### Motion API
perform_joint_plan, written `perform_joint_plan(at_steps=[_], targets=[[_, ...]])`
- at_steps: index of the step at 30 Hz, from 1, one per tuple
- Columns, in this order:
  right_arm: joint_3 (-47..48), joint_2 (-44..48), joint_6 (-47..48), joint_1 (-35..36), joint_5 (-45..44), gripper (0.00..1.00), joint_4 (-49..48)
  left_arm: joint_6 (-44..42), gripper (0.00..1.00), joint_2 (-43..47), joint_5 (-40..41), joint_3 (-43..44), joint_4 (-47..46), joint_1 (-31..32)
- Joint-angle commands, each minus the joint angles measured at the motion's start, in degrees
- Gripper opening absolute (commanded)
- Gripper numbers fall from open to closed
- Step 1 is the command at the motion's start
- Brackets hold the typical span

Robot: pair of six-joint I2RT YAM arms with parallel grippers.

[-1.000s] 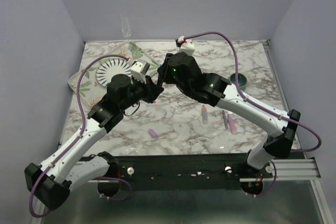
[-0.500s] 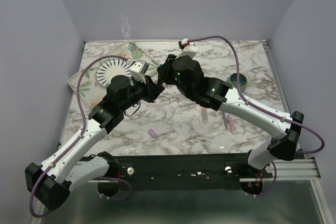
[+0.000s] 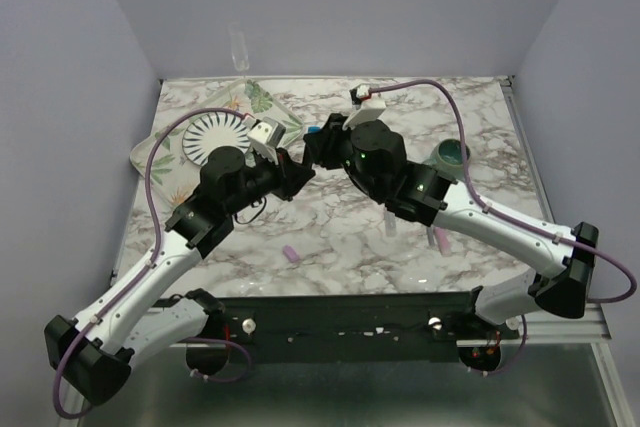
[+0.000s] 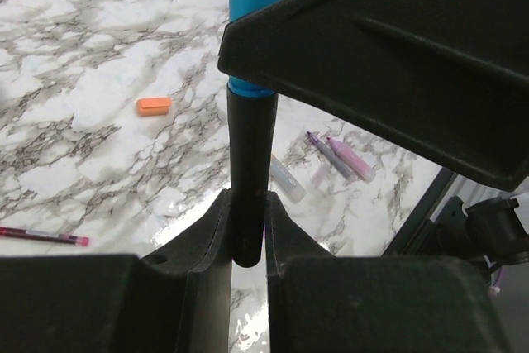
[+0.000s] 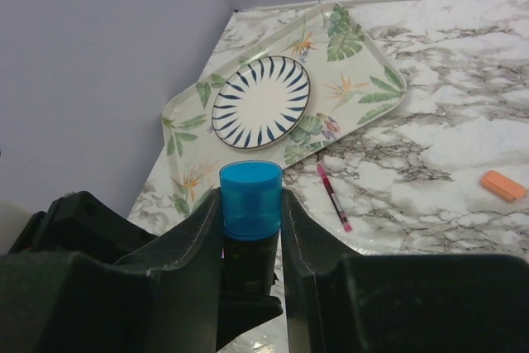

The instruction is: Insert the pens into the pen caps

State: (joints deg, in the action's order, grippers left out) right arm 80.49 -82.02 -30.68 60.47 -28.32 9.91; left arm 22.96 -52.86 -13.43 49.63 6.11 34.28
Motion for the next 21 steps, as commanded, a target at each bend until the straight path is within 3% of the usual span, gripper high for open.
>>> perform_joint_plan(at_steps=[1,5,8,13,21], targets=[[-1.65,-1.3,2.99,3.61,6.79,0.01,14.42,-1.25,0.0,2.94,4.82,1.79,-16.48,-1.24],[0.54,0.36,2.81,3.61,5.38,0.01,16.01,-2.13,0.0,4.52,1.66,-1.02,-22.7,-1.24],[1.42,1.86,2.73,3.61,3.71,0.1,15.76,-2.57,0.0,6.1,-0.19,-3.39,-27.09,-1.24],[2.39,5.9,2.99,3.61,1.34,0.18,13.12,-2.83,0.0,7.16,-1.15,-4.8,-28.52,-1.24],[7.75,5.29,5.54,3.52,-1.04,0.21,13.82,-3.01,0.0,7.07,-3.88,-6.21,-31.07,-1.24]])
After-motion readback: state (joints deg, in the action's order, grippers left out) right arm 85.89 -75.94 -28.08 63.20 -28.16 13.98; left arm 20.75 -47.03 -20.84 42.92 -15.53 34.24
